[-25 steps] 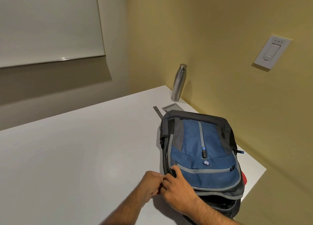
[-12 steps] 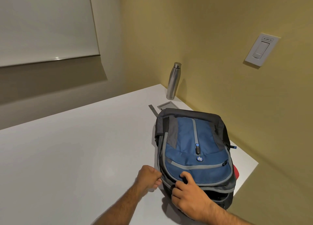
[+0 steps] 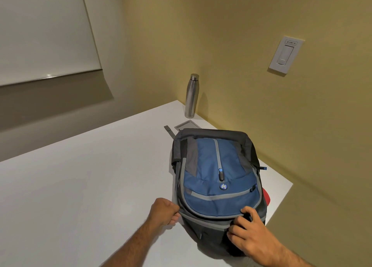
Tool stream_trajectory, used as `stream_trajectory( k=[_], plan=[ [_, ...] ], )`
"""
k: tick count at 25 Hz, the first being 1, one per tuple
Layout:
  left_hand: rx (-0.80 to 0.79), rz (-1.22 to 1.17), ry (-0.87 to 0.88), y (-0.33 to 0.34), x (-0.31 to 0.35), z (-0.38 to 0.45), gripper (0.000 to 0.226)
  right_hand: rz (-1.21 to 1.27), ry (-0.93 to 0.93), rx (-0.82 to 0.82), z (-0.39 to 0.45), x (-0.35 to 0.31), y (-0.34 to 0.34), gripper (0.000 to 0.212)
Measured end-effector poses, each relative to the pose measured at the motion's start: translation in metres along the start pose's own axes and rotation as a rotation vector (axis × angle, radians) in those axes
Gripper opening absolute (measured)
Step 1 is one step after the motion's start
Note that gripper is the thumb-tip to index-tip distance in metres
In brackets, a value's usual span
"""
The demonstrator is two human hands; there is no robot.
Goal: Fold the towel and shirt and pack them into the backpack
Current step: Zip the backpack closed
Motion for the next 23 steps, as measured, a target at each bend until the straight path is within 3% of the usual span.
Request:
stream_trajectory(
  k=[3,6,10,14,18,23],
  plan=[
    [0.008,-0.011,0.024,0.0,0.0,0.0,0.015,0.146,0.071,0.052,-0.015,0.01,0.011,0.028],
    [0.043,0.016,0.061,0.001,-0.002,-0.001,0.019,0.193,0.162,0.175,-0.02,0.017,0.009,0.037],
    [0.164,0.301,0.256,-0.006,0.011,-0.012,0.019,0.14,0.199,0.244,-0.024,0.008,0.005,0.006],
    [0.206,0.57,0.686,0.015,0.034,-0.044,0.019,0.357,0.342,0.281,-0.025,0.003,0.009,0.007],
    [-0.017,0.911,1.135,0.095,0.046,-0.085,0.009,0.488,0.471,0.306,-0.025,0.001,0.012,0.014],
    [-0.077,1.333,1.067,0.148,0.033,-0.077,0.03,0.689,0.679,0.384,-0.033,-0.003,0.014,0.015]
  ],
)
Point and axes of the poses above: each hand's wrist, its own z-axis towards the middle knuckle, its own y-axis out of the palm, x = y × z, the point moved 6 cm from there along z, towards the middle knuckle, and after that the axes turned 12 degrees about -x, right-handed, at the moved point
